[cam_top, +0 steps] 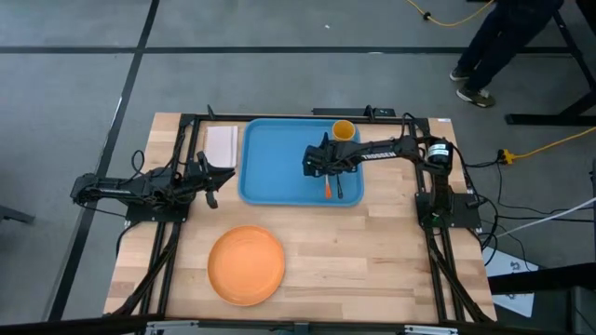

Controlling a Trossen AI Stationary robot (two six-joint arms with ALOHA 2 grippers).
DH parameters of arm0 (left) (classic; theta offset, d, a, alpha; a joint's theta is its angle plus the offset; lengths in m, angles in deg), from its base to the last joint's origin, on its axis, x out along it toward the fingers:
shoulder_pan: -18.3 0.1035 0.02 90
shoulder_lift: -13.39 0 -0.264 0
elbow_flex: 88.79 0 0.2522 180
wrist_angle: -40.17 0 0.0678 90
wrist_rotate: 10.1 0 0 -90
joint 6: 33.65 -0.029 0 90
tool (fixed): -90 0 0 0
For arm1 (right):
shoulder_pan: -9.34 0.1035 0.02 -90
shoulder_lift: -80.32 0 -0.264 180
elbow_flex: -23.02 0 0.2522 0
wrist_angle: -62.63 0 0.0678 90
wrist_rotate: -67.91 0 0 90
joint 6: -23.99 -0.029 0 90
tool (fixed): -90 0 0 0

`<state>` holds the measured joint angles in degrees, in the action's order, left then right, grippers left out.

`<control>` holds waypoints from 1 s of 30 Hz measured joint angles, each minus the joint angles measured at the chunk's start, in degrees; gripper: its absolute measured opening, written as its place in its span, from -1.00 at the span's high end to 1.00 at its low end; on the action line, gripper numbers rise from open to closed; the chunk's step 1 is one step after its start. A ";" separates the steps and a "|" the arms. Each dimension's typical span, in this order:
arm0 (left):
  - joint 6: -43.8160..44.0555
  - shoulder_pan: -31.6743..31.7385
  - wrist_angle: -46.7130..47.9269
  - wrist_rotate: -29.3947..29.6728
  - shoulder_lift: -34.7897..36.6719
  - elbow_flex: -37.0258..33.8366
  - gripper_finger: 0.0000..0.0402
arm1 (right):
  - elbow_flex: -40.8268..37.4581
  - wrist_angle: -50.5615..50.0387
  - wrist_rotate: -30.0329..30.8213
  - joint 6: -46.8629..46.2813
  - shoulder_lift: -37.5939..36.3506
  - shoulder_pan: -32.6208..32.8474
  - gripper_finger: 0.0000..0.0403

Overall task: Pick and place plate/cup/fork/spoon on tray
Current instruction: Put the orange plate on the blue tray

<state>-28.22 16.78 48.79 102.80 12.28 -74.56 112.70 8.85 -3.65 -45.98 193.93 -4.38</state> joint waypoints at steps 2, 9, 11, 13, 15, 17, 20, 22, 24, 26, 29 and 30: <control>0.00 0.00 -0.01 0.02 -0.01 -0.02 0.76 | 1.18 -0.11 0.05 0.78 -0.12 0.02 0.61; 0.00 0.00 0.00 0.00 -0.01 -0.02 0.76 | 8.88 -9.90 1.79 8.38 -1.06 3.13 0.70; 0.00 0.00 -0.02 0.02 0.00 -0.01 0.76 | 12.00 -15.05 5.15 9.01 -1.51 5.80 0.72; 0.00 0.00 0.00 0.00 0.01 0.00 0.76 | 15.24 -21.21 9.65 8.67 -1.84 8.77 0.73; 0.00 0.00 0.00 0.00 -0.01 0.00 0.76 | 18.75 -27.31 13.96 6.37 -1.84 11.90 0.74; 0.00 0.00 -0.02 0.00 -0.01 0.00 0.76 | 21.25 -32.91 16.62 3.07 -1.91 14.95 0.74; 0.00 0.00 -0.01 0.00 -0.01 0.00 0.76 | 23.20 -36.69 16.65 1.23 -1.95 19.38 0.74; 0.00 0.00 -0.02 0.01 0.00 -0.01 0.76 | 23.64 -37.12 16.09 3.13 -1.95 22.15 0.74; 0.00 0.00 0.00 0.01 -0.01 -0.01 0.76 | 23.63 -37.05 13.92 6.18 -1.93 24.63 0.74; 0.00 0.00 0.00 0.00 -0.01 -0.02 0.76 | 23.63 -36.67 10.43 6.97 -1.90 26.66 0.74; 0.00 0.00 -0.02 0.00 -0.01 -0.01 0.76 | 23.62 -34.61 6.74 5.77 -1.88 29.11 0.74; 0.00 0.00 0.00 0.01 -0.01 -0.02 0.76 | 23.61 -33.75 6.49 5.73 -1.88 29.86 0.74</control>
<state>-28.22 16.78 48.79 102.80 12.27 -74.58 136.30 -24.90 2.84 -40.25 192.04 25.48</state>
